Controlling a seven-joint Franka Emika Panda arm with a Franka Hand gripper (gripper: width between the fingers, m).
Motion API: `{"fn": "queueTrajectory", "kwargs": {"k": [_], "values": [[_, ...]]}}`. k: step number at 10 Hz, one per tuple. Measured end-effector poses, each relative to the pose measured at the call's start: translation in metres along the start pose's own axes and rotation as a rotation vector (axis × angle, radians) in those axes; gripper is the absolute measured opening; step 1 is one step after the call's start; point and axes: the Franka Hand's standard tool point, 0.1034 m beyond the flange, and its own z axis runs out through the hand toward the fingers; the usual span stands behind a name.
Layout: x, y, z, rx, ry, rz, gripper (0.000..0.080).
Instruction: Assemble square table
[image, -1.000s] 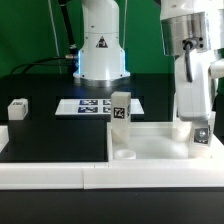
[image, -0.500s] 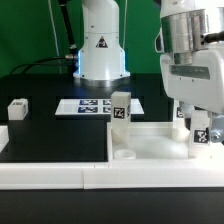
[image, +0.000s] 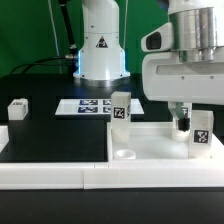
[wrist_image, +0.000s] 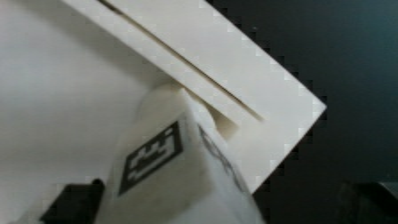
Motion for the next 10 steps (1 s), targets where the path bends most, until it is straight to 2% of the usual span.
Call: {"fn": "queueTrajectory", "kwargs": {"k": [1,3,5,6,7,9,10], "values": [[0.001,0.0,0.0,0.0,0.002,-0.1,0.0648],[0.002,0.001,0.0,-0.002,0.003,-0.138,0.0648],[0.002,0.003,0.001,-0.004,0.003,-0.13,0.0385],[0.003,0.009,0.002,-0.016,0.0,-0.126,0.0385],[0.004,0.01,0.002,-0.019,0.001,-0.127,0.03],[0.005,0.011,0.002,-0.02,0.002,-0.09,0.0299],[0.006,0.014,0.002,-0.028,-0.008,0.056,0.0299]]}}
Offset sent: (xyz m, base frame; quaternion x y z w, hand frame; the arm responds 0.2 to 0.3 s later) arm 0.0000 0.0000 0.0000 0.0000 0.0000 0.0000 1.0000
